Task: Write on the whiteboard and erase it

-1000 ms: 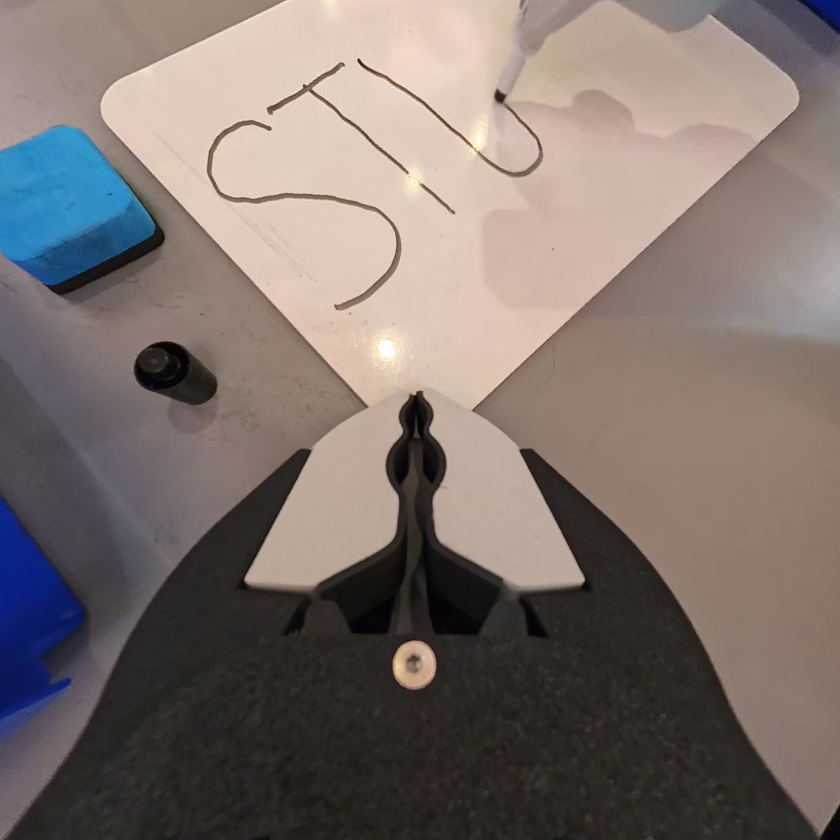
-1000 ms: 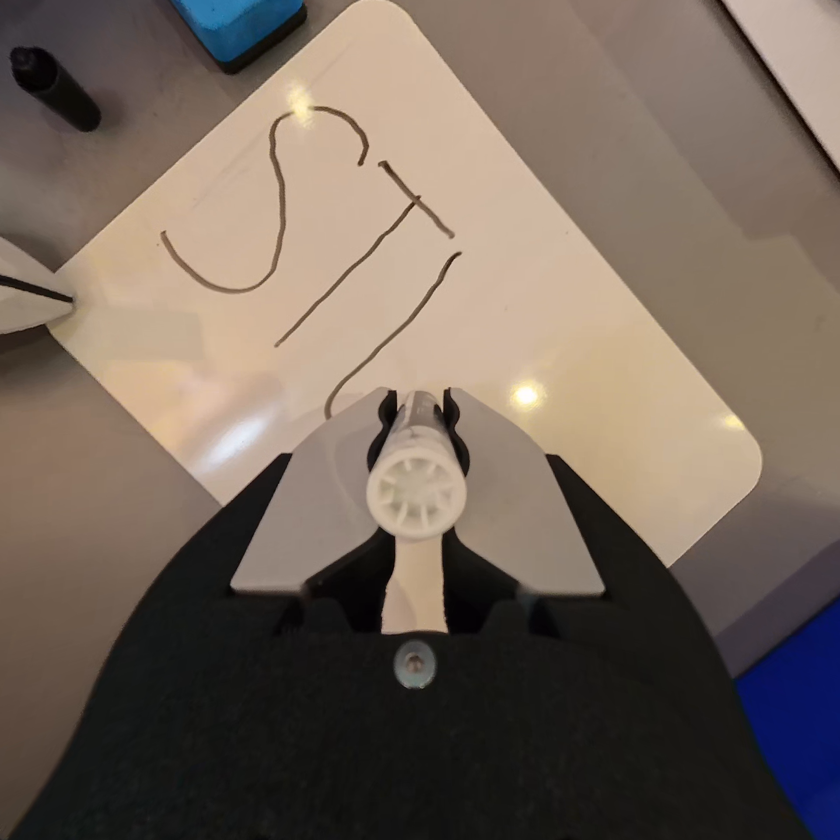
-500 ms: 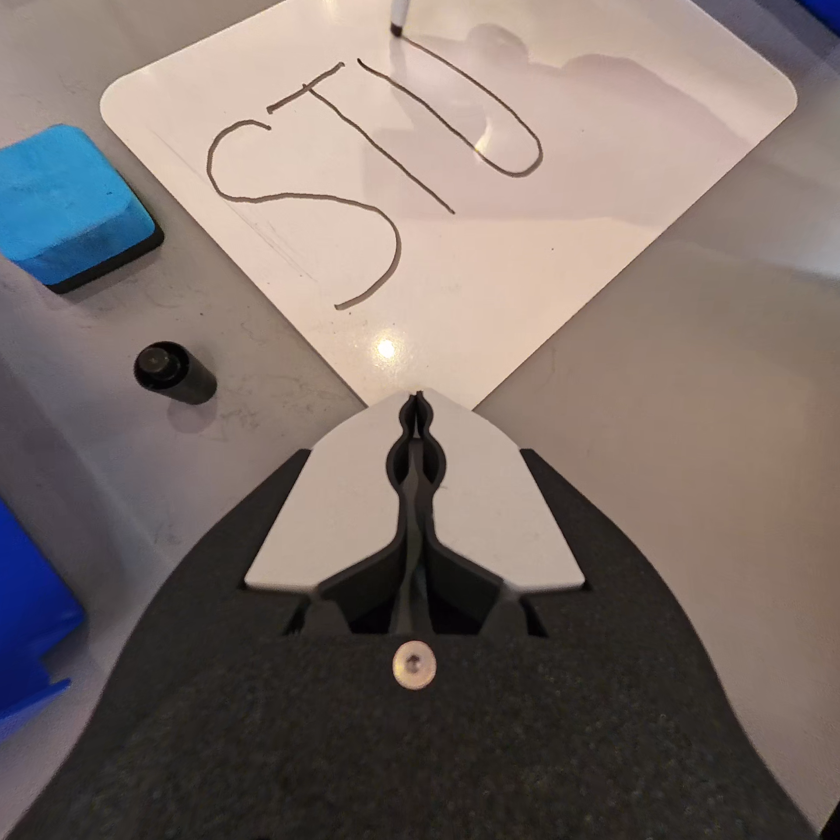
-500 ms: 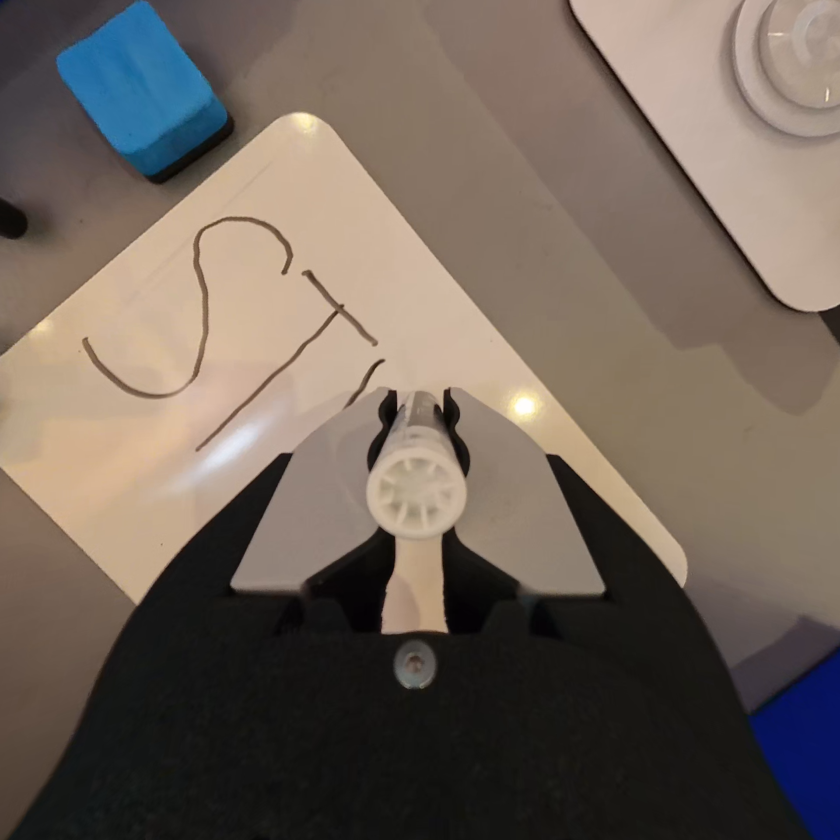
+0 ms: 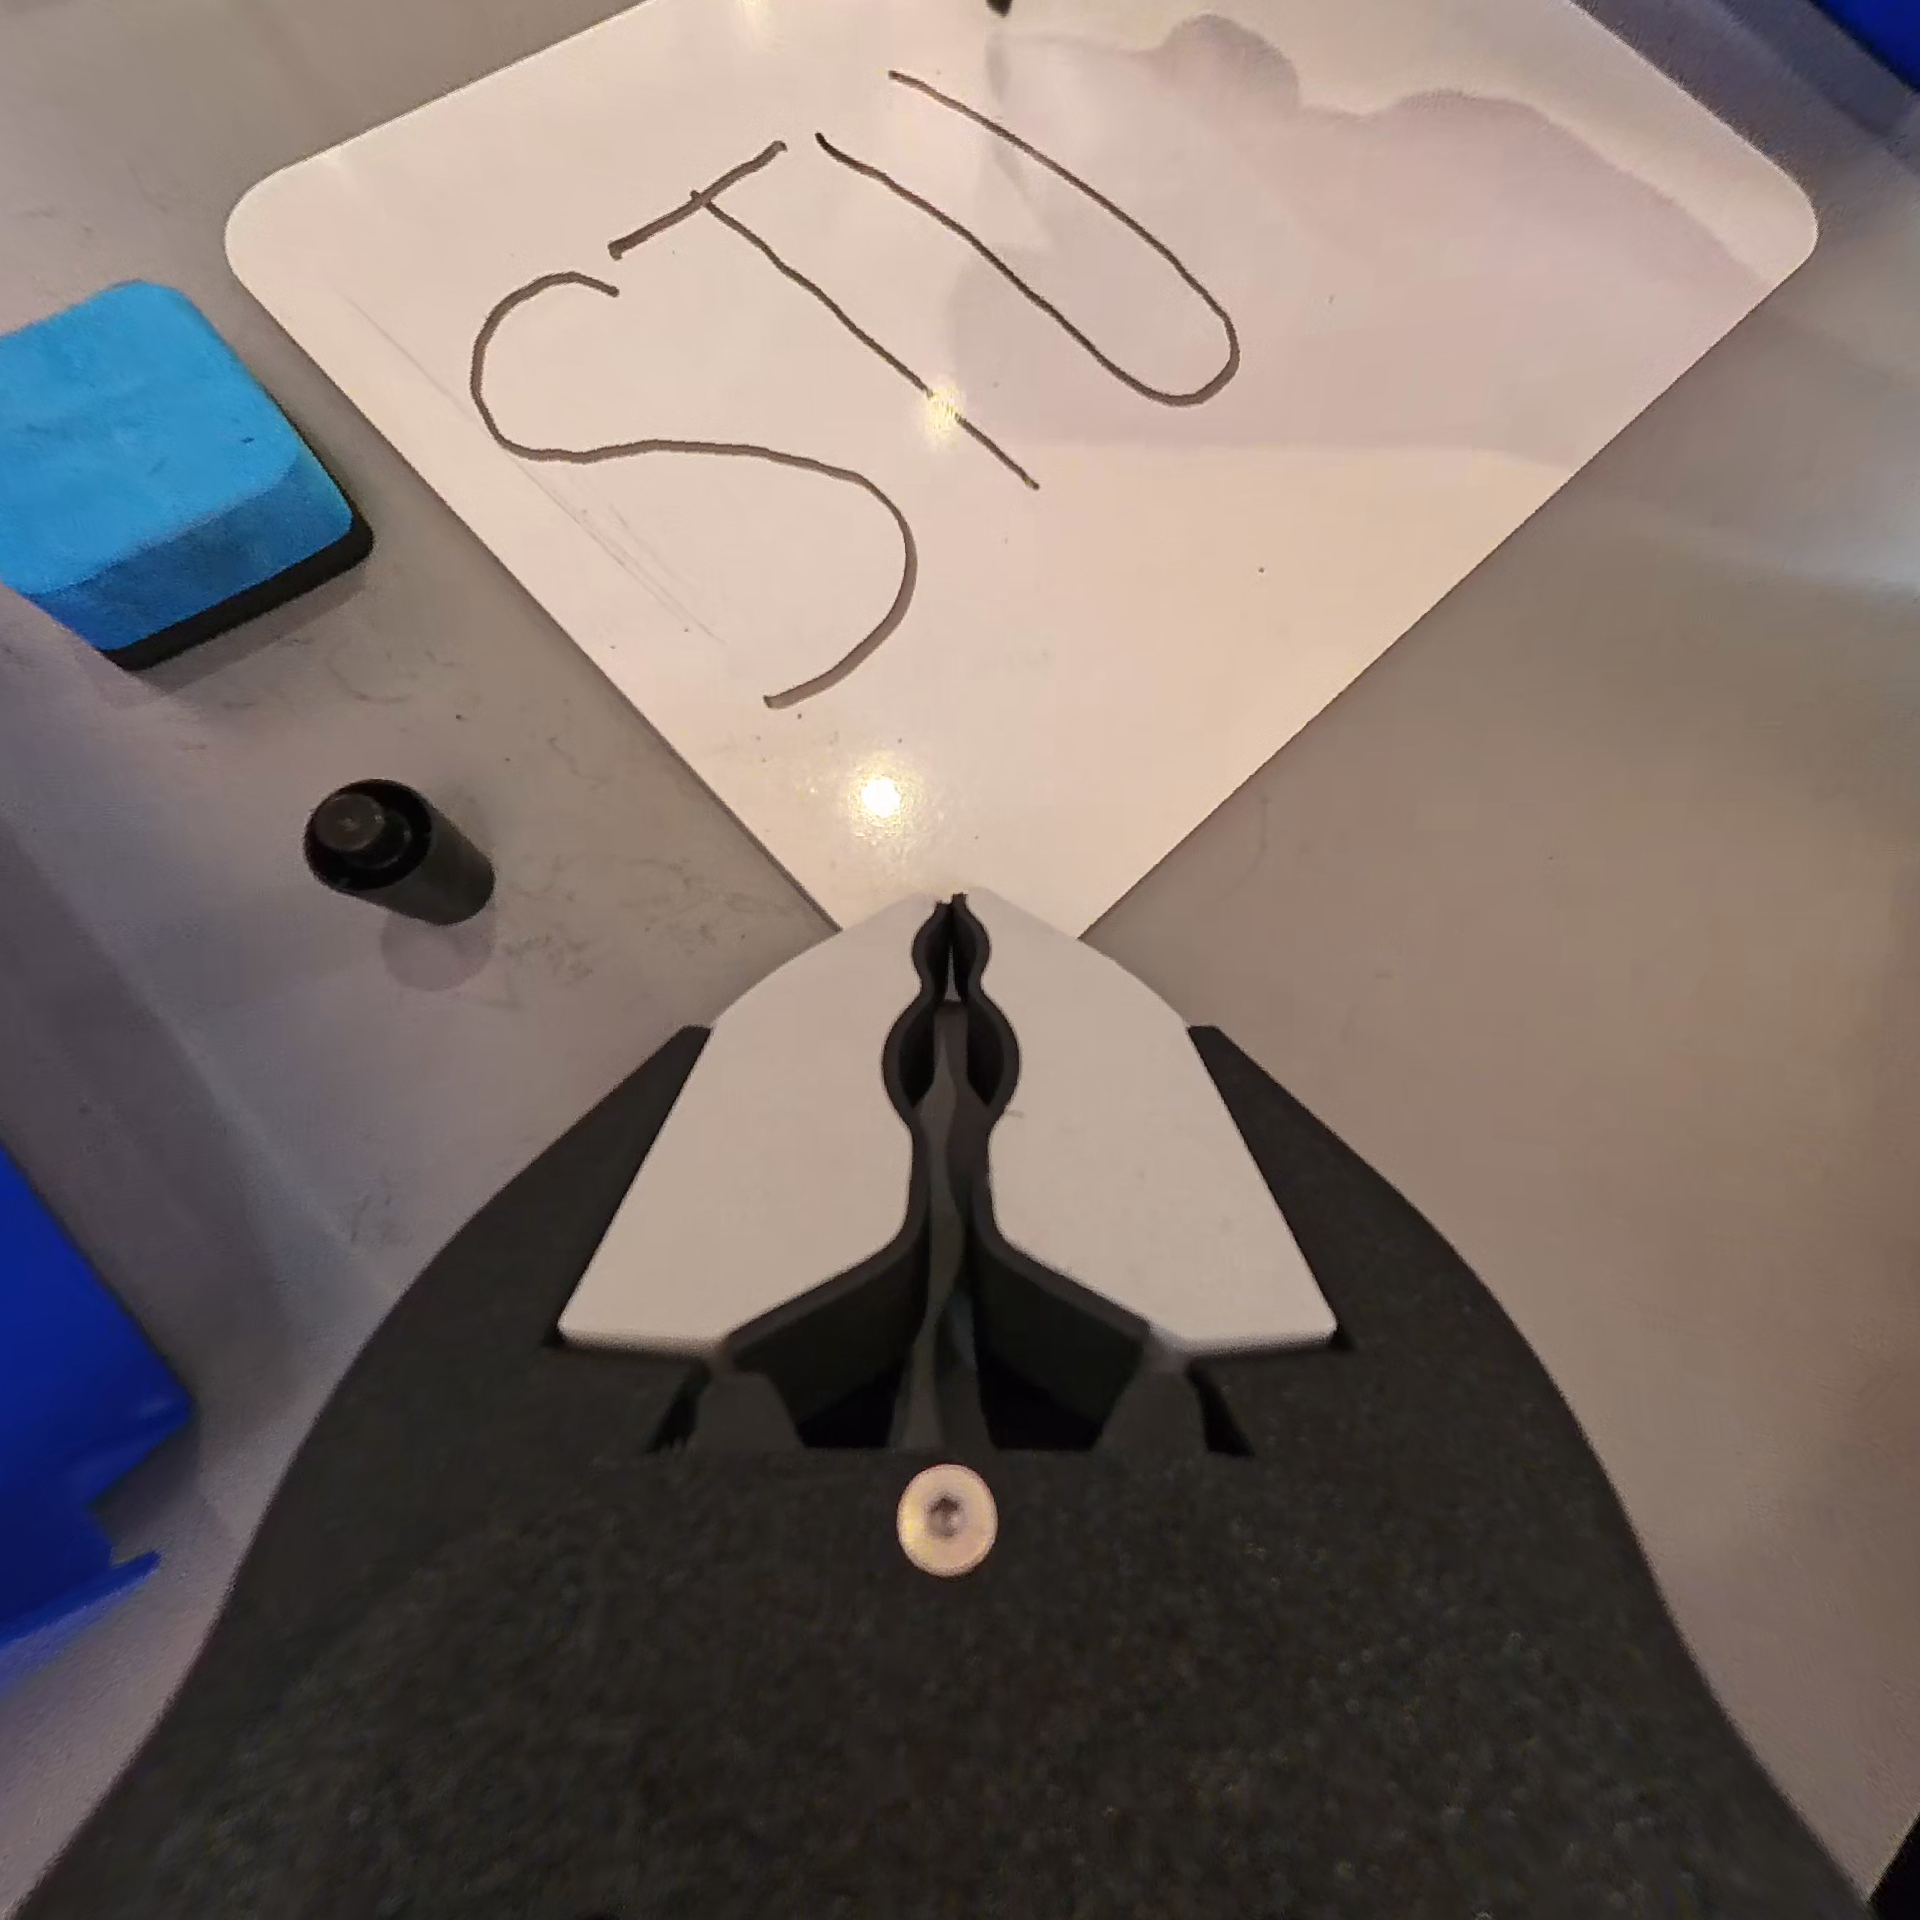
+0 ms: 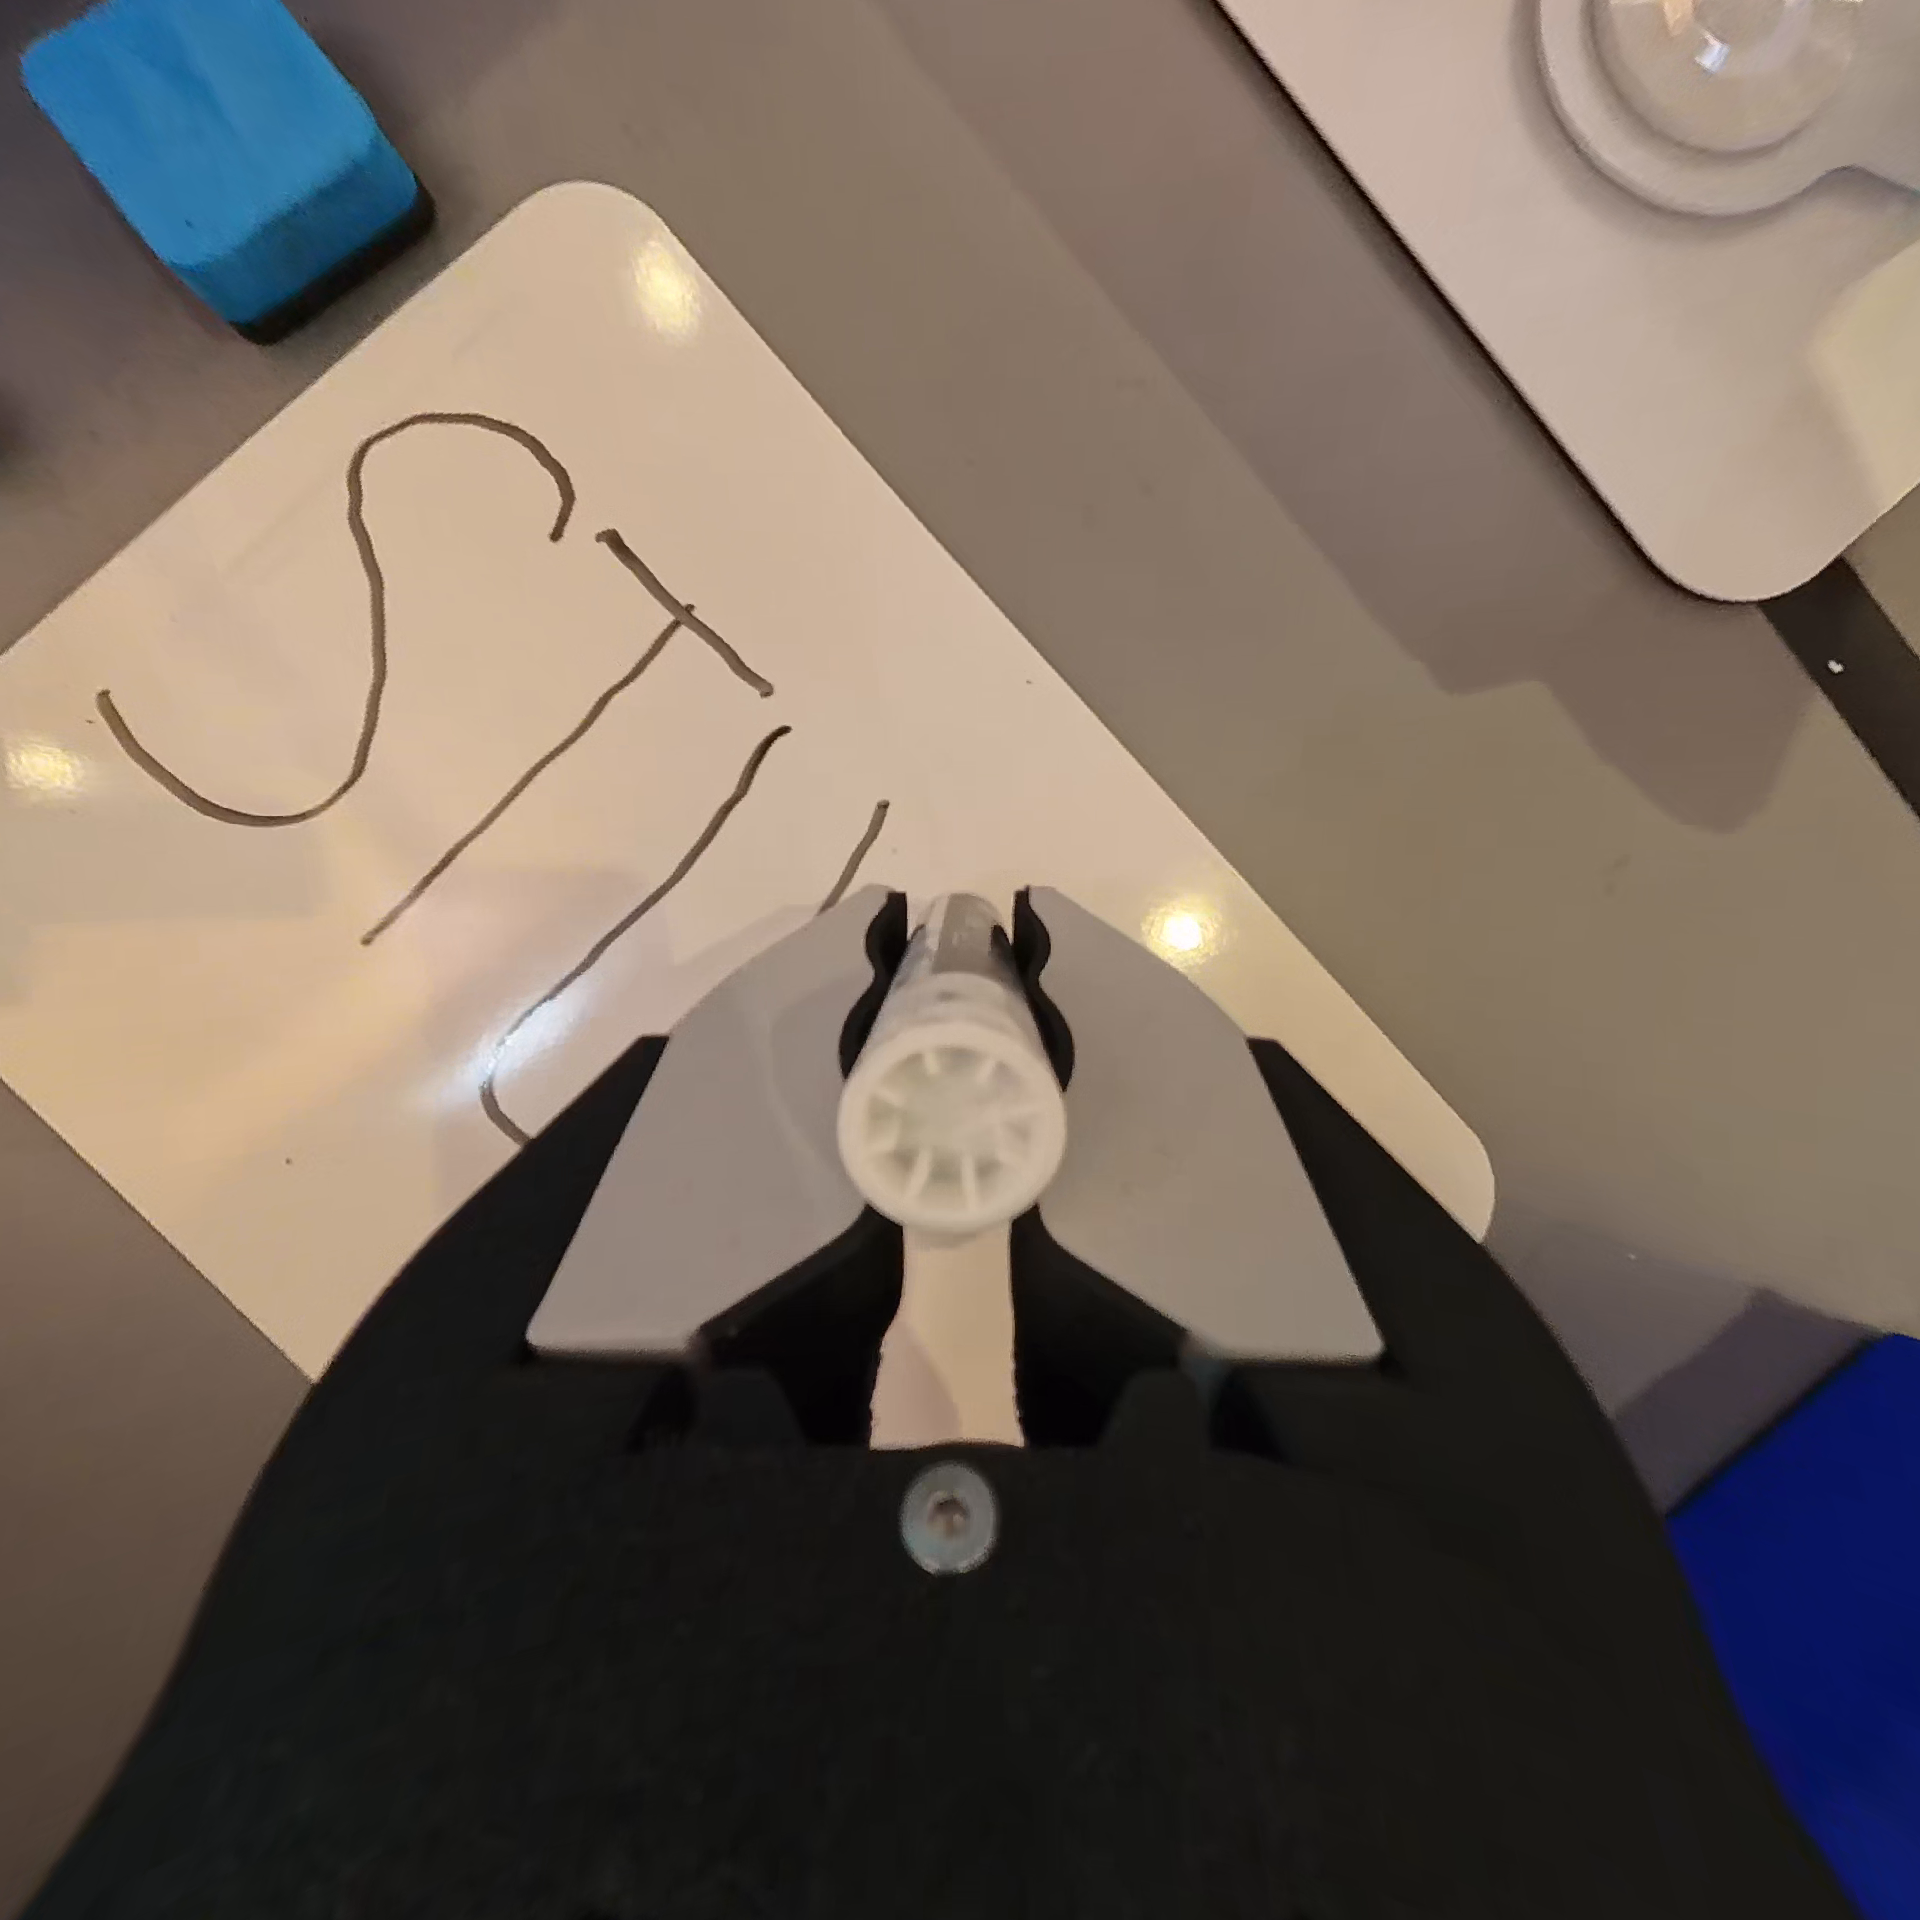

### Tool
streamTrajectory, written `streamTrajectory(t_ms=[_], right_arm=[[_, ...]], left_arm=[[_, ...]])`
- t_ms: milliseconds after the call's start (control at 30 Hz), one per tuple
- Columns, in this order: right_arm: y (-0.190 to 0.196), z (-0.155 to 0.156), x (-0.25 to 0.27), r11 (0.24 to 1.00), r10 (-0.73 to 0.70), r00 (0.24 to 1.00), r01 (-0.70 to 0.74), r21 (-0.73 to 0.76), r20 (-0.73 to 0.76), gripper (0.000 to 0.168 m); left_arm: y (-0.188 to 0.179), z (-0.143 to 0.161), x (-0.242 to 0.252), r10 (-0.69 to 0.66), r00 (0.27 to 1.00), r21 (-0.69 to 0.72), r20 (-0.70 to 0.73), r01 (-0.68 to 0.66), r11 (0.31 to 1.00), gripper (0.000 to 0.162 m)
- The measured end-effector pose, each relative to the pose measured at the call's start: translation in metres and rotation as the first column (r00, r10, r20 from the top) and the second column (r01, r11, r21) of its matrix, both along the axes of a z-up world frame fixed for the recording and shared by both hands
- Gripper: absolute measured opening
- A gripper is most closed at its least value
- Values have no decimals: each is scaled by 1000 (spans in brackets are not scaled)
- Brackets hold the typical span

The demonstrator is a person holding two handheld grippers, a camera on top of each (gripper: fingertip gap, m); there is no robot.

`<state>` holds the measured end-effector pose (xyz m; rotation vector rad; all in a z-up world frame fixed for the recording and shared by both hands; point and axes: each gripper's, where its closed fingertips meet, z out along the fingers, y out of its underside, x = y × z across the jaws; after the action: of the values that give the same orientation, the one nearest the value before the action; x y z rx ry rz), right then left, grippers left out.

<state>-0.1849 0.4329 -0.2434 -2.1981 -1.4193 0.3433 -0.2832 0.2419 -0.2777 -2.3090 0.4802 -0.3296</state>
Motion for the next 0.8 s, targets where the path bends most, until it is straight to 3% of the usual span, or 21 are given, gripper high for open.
streamTrajectory(t_ms=[433,800], right_arm=[[-2,-4,-9,1000,20,1000,-20,-9,4,20],[-35,-3,18,1000,-9,1000,9,-19,-21,20]], left_arm=[[0,0,0,1,1000,-2,3,-1,1000,0],[0,0,0,1,1000,-1,1,-1,1000,0]])
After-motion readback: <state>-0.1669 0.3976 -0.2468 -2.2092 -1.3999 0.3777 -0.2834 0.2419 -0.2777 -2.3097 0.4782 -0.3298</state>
